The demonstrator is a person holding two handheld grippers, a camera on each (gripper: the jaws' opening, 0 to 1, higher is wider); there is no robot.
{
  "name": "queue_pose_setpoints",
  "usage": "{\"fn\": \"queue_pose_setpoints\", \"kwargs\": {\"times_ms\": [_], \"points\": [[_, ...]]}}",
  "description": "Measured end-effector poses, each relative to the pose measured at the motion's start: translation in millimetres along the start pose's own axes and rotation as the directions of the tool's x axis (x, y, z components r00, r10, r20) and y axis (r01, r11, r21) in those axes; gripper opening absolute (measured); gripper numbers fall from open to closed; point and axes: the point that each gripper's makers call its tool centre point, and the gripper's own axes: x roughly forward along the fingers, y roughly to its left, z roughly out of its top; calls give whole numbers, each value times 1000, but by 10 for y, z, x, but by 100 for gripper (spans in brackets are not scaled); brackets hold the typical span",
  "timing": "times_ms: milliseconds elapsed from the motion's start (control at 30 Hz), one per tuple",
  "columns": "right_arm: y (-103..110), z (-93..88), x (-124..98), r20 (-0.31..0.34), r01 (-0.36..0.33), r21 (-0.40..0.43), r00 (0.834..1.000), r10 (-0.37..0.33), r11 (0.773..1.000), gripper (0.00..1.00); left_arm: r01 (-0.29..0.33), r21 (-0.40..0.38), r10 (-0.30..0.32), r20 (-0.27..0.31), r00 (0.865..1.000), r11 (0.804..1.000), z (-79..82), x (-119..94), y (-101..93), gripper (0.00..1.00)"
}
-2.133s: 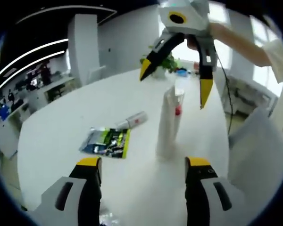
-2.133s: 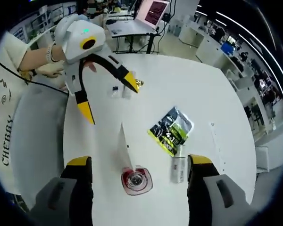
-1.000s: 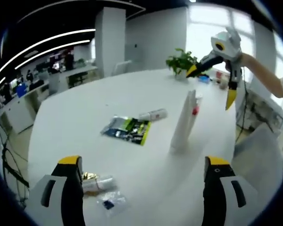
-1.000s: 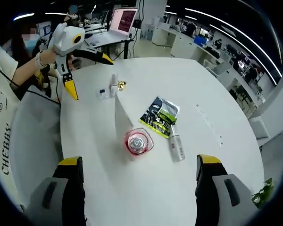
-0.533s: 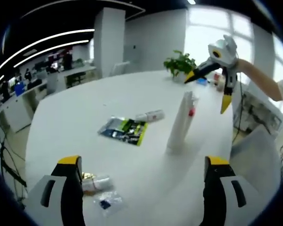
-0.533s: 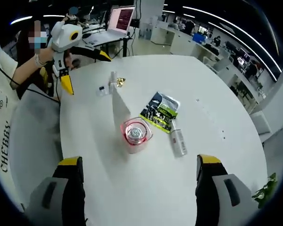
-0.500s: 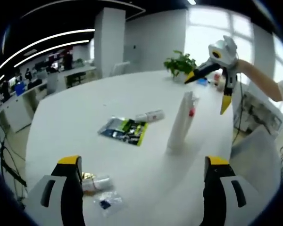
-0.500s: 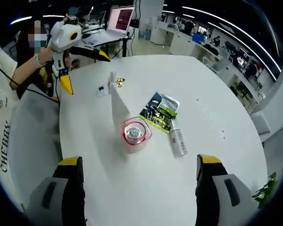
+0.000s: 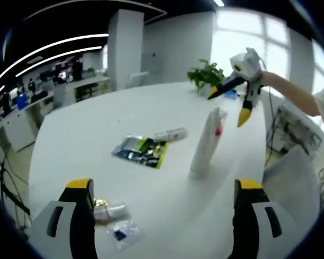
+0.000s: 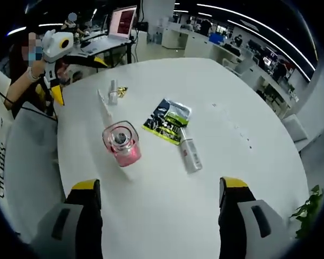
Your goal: Arrange the skincare products in the storage area until every visible bottle or jar stands upright without overlapping.
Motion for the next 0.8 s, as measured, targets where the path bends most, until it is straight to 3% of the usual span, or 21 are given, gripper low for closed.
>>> {"fn": "queue_pose_setpoints", "kwargs": {"times_ms": [133, 400, 700, 800], "points": [[-27, -68, 31, -24, 15, -2, 1000, -15, 1000, 84, -5, 0, 5, 1, 1000, 1000, 4, -15, 15, 99], [-159, -90, 183, -13, 20, 26, 1000, -20, 999, 72, -27, -5, 27, 11, 1000, 1000, 40, -89, 93, 99], [-131, -83, 392, -37, -7, 26, 999, 8, 1000, 63, -29, -16, 29, 12, 1000, 999, -1, -133, 4, 99], [-101, -74, 487, -49, -59, 29, 997, 61, 998, 59, -31, -21, 31, 12, 999, 999, -25, -135, -31, 99]]}}
